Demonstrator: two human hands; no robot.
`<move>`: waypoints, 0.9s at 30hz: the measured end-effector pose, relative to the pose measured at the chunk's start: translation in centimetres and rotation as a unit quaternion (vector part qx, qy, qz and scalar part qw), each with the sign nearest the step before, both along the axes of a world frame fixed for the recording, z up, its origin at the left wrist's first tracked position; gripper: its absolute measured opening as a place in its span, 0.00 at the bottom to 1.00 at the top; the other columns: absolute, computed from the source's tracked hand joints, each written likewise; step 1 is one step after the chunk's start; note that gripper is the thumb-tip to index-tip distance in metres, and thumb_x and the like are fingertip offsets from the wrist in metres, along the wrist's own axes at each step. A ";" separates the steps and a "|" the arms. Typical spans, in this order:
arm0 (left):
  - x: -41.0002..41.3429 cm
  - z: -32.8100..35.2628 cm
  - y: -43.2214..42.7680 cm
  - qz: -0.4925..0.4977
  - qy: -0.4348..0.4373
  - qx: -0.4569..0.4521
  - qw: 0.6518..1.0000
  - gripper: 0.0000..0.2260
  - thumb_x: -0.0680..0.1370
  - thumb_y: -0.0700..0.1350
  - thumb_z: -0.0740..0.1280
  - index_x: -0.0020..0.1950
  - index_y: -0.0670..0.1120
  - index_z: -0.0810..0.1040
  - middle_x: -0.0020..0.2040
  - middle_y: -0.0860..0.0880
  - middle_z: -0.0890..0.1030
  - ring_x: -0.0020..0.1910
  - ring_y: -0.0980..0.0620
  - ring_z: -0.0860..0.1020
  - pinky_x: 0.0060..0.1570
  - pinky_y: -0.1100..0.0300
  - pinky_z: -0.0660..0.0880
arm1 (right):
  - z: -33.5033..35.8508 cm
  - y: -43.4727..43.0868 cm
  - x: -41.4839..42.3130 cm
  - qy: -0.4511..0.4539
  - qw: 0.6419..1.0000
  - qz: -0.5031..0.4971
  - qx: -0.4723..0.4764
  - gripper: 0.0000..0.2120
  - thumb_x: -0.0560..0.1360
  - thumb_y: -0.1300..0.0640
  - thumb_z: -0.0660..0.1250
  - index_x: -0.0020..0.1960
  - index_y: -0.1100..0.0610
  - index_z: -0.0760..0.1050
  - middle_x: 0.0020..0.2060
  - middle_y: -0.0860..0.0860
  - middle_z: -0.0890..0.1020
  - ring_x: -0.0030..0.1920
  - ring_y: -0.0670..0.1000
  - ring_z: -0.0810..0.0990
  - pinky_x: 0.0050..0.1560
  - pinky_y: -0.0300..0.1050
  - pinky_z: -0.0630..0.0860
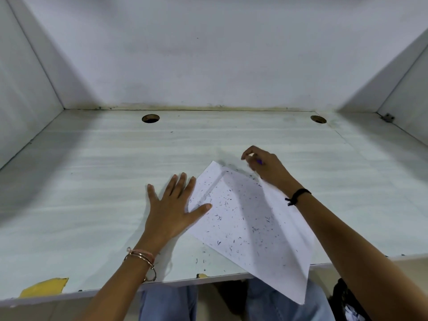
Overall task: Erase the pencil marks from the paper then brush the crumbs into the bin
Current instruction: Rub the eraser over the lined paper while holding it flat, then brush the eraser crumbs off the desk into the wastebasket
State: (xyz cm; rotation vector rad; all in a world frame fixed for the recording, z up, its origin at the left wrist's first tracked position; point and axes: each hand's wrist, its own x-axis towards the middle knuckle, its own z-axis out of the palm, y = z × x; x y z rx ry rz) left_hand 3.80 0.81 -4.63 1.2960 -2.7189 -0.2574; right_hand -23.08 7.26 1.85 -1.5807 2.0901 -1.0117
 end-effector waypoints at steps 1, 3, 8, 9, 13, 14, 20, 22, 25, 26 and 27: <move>0.0 0.0 0.0 0.000 0.000 0.001 1.000 0.40 0.71 0.76 0.41 0.79 0.59 0.42 0.79 0.57 0.39 0.77 0.57 0.37 0.70 0.33 0.37 | -0.1 -0.3 -1.1 0.007 1.000 -0.021 -0.005 0.13 0.78 0.65 0.54 0.50 0.54 0.74 0.35 0.51 0.77 0.30 0.47 0.70 0.29 0.33 0.66; -0.1 0.1 0.0 0.001 0.002 0.006 1.000 0.40 0.71 0.76 0.42 0.79 0.59 0.41 0.79 0.57 0.39 0.77 0.58 0.37 0.70 0.33 0.37 | -0.6 -0.8 -3.8 0.025 0.997 -0.070 -0.005 0.17 0.75 0.71 0.51 0.48 0.55 0.74 0.40 0.53 0.79 0.33 0.49 0.73 0.30 0.33 0.67; -0.1 0.0 -0.1 0.006 0.011 0.012 1.000 0.40 0.71 0.76 0.43 0.79 0.60 0.42 0.79 0.58 0.38 0.77 0.59 0.37 0.70 0.34 0.36 | -2.6 -1.2 -8.9 0.123 0.983 -0.136 0.026 0.21 0.72 0.75 0.52 0.56 0.62 0.77 0.55 0.59 0.79 0.55 0.57 0.77 0.52 0.43 0.70; -0.1 0.0 -0.1 0.006 0.012 0.012 1.000 0.40 0.71 0.76 0.43 0.79 0.60 0.42 0.79 0.58 0.38 0.77 0.59 0.37 0.70 0.34 0.36 | -3.2 -0.9 -9.2 0.139 0.981 -0.130 0.024 0.21 0.74 0.74 0.52 0.59 0.62 0.76 0.58 0.59 0.78 0.59 0.58 0.76 0.56 0.45 0.70; -0.1 0.0 0.0 0.009 0.006 0.007 1.000 0.40 0.71 0.76 0.43 0.79 0.60 0.42 0.79 0.58 0.39 0.77 0.59 0.37 0.71 0.33 0.37 | -4.4 0.0 -9.3 0.119 0.986 -0.117 -0.020 0.17 0.80 0.67 0.55 0.64 0.60 0.75 0.64 0.55 0.76 0.64 0.55 0.74 0.61 0.36 0.65; -0.1 0.0 0.0 0.008 0.006 0.007 1.000 0.40 0.71 0.76 0.43 0.79 0.60 0.42 0.79 0.58 0.39 0.77 0.59 0.38 0.71 0.34 0.37 | -4.3 0.2 -9.2 0.087 0.987 -0.130 -0.036 0.16 0.80 0.65 0.55 0.64 0.58 0.75 0.63 0.54 0.77 0.62 0.53 0.75 0.60 0.35 0.66; -0.1 -0.4 -0.3 0.008 0.014 -0.017 1.000 0.43 0.70 0.78 0.40 0.79 0.57 0.45 0.79 0.57 0.42 0.78 0.55 0.39 0.70 0.31 0.40 | -3.8 4.1 -7.8 -0.053 0.970 -0.211 -0.112 0.14 0.81 0.60 0.55 0.63 0.53 0.74 0.59 0.49 0.78 0.56 0.47 0.74 0.51 0.24 0.66; 0.0 -0.4 -0.3 0.017 0.001 -0.016 1.000 0.44 0.68 0.78 0.38 0.79 0.57 0.44 0.80 0.56 0.41 0.78 0.54 0.39 0.69 0.31 0.40 | -3.7 5.8 -6.9 -0.072 0.966 -0.220 -0.119 0.14 0.82 0.59 0.56 0.63 0.52 0.74 0.61 0.47 0.77 0.57 0.45 0.74 0.48 0.19 0.65; 0.1 0.1 -0.1 0.026 -0.003 0.004 1.000 0.43 0.70 0.77 0.41 0.79 0.56 0.42 0.79 0.56 0.40 0.78 0.54 0.40 0.69 0.31 0.38 | -3.5 8.1 -5.4 -0.125 0.956 -0.237 -0.118 0.13 0.81 0.55 0.57 0.63 0.51 0.74 0.58 0.47 0.76 0.54 0.45 0.74 0.45 0.23 0.68; 0.0 0.3 0.1 0.031 -0.004 0.010 0.999 0.42 0.71 0.76 0.42 0.80 0.55 0.42 0.79 0.56 0.40 0.78 0.54 0.40 0.69 0.31 0.37 | -3.5 8.9 -4.9 -0.141 0.952 -0.245 -0.119 0.13 0.81 0.54 0.57 0.63 0.52 0.74 0.58 0.48 0.77 0.53 0.46 0.74 0.46 0.27 0.69; -0.1 0.4 0.3 0.037 -0.003 0.014 0.999 0.41 0.72 0.75 0.44 0.80 0.54 0.42 0.80 0.56 0.41 0.78 0.53 0.40 0.69 0.31 0.37 | -3.5 9.4 -4.4 -0.149 0.948 -0.251 -0.123 0.12 0.81 0.53 0.58 0.62 0.52 0.74 0.57 0.49 0.78 0.54 0.47 0.75 0.48 0.31 0.69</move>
